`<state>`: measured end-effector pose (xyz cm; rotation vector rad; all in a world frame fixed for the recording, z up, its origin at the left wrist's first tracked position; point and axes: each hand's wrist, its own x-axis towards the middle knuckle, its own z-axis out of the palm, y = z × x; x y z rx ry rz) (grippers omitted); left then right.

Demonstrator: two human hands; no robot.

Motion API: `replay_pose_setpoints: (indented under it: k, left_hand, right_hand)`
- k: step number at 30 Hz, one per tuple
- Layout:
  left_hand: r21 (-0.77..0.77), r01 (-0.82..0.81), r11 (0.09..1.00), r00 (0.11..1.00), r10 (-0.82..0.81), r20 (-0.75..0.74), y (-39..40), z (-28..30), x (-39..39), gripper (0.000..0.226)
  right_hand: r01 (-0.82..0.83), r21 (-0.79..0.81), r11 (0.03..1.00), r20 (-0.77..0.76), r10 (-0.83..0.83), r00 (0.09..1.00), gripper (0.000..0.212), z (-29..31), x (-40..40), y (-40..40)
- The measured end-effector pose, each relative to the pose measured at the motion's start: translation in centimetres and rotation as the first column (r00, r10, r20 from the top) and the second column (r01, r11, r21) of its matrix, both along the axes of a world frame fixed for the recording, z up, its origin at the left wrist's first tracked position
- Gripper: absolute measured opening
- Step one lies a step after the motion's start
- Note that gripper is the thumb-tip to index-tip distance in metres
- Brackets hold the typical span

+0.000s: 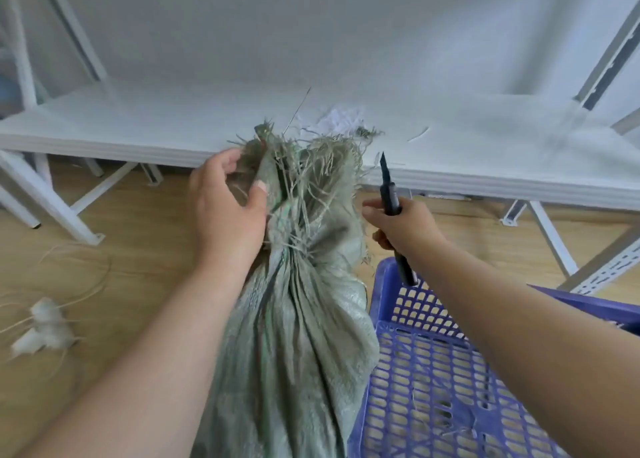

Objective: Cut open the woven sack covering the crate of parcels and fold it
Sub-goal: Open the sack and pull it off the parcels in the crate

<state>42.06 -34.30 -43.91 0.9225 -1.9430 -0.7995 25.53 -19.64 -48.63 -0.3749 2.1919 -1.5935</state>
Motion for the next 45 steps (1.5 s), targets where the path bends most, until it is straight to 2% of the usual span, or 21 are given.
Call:
replay_pose_setpoints:
  k: [2, 4, 5, 6, 8, 10, 12, 14, 16, 18, 20, 21, 23, 25, 27, 31, 35, 37, 40, 43, 45]
  left_hand:
    - [0.266, -0.058, 0.962, 0.988, 0.018, 0.151, -1.1, -1.5, 1.2, 0.068]
    - [0.521, -0.021, 0.853, 0.915, -0.194, 0.354, -1.4, -2.8, 1.4, 0.081]
    - [0.572, 0.045, 0.819, 0.856, -0.326, 0.4, -1.3, -3.2, 1.1, 0.076]
    - [0.569, 0.127, 0.813, 0.813, -0.414, 0.41, -1.0, -3.5, 0.7, 0.066]
    - [0.458, 0.264, 0.849, 0.794, -0.461, 0.397, -0.2, -3.9, -0.4, 0.05]
    - [0.376, 0.366, 0.851, 0.78, -0.501, 0.374, 0.9, -4.1, -1.4, 0.054]
    - [0.32, 0.511, 0.798, 0.696, -0.603, 0.39, 2.4, -4.5, -2.0, 0.055]
    - [0.283, 0.632, 0.721, 0.594, -0.685, 0.421, 3.6, -5.3, -2.3, 0.049]
    - [0.282, 0.703, 0.653, 0.521, -0.742, 0.422, 4.4, -5.7, -2.7, 0.048]
    - [0.24, 0.717, 0.655, 0.494, -0.72, 0.488, 4.9, -5.9, -3.4, 0.063]
    - [0.105, 0.685, 0.721, 0.458, -0.538, 0.708, 5.9, -5.8, -4.2, 0.08]
    - [0.039, 0.668, 0.743, 0.418, -0.419, 0.806, 6.6, -5.8, -4.6, 0.08]
    - [-0.068, 0.684, 0.726, 0.368, -0.263, 0.892, 7.9, -6.0, -5.5, 0.054]
    - [-0.114, 0.703, 0.702, 0.361, -0.215, 0.907, 8.4, -6.0, -6.1, 0.034]
    - [-0.085, 0.703, 0.706, 0.358, -0.248, 0.9, 7.9, -6.0, -6.4, 0.036]
    - [-0.075, 0.699, 0.711, 0.366, -0.266, 0.892, 7.8, -6.1, -6.9, 0.039]
    - [-0.083, 0.645, 0.76, 0.438, -0.279, 0.855, 8.0, -6.1, -7.2, 0.039]
    - [-0.058, 0.625, 0.778, 0.436, -0.286, 0.853, 7.8, -5.9, -7.3, 0.04]
    - [0.041, 0.648, 0.761, 0.33, -0.329, 0.885, 7.9, -5.5, -7.6, 0.045]
    - [0.036, 0.712, 0.701, 0.237, -0.288, 0.928, 8.6, -5.5, -8.1, 0.061]
    - [0.038, 0.722, 0.69, 0.19, -0.25, 0.949, 9.4, -5.7, -8.2, 0.058]
  right_hand:
    - [-0.077, -0.03, 0.997, 0.041, 0.078, 0.996, 0.024, -0.4, 2.9, -0.8]
    - [-0.097, -0.05, 0.994, 0.054, 0.1, 0.994, 0.033, -0.6, 5.0, -1.7]
    - [-0.101, -0.064, 0.993, 0.06, 0.105, 0.993, 0.035, -0.4, 5.8, -2.1]
    - [-0.101, -0.083, 0.991, 0.062, 0.106, 0.992, 0.034, -0.2, 6.3, -2.4]
    - [-0.069, -0.118, 0.991, 0.041, 0.074, 0.996, 0.035, 0.4, 6.8, -2.8]
    - [-0.009, -0.133, 0.991, 0.032, 0.014, 0.999, 0.046, 1.0, 6.8, -2.8]
    - [0.063, -0.097, 0.993, 0.05, -0.058, 0.997, 0.051, 1.3, 6.2, -2.3]
    - [0.21, -0.074, 0.975, 0.109, -0.202, 0.973, 0.039, 0.8, 5.2, -0.9]
    - [0.457, -0.054, 0.888, 0.247, -0.431, 0.868, 0.035, -0.9, 4.1, 1.4]
    - [0.623, 0.011, 0.782, 0.403, -0.574, 0.713, 0.034, -3.5, 3.7, 3.8]
    - [0.667, 0.08, 0.74, 0.558, -0.588, 0.586, 0.03, -6.0, 4.1, 5.4]
    - [0.66, 0.105, 0.744, 0.624, -0.566, 0.539, 0.035, -7.1, 4.3, 5.8]
    - [0.635, 0.113, 0.765, 0.708, -0.509, 0.488, 0.041, -8.1, 4.9, 6.2]
    - [0.617, 0.094, 0.782, 0.742, -0.468, 0.48, 0.039, -7.8, 5.4, 6.7]
    - [0.619, 0.103, 0.779, 0.768, -0.457, 0.448, 0.035, -6.5, 5.8, 7.6]
    - [0.723, 0.188, 0.664, 0.794, -0.536, 0.286, 0.03, -4.0, 5.1, 10.8]
    - [0.733, 0.207, 0.648, 0.886, -0.442, 0.14, 0.017, -2.7, 4.8, 13.2]
    - [0.685, 0.203, 0.699, 0.913, -0.388, 0.124, 0.025, -2.6, 6.0, 13.8]
    - [0.595, 0.173, 0.785, 0.943, -0.306, 0.131, 0.03, -2.7, 8.5, 13.8]
    - [0.527, 0.046, 0.849, 0.961, -0.181, 0.208, 0.031, -1.1, 10.7, 12.8]
    - [0.541, -0.096, 0.836, 0.955, -0.077, 0.287, 0.028, 1.2, 11.2, 12.6]
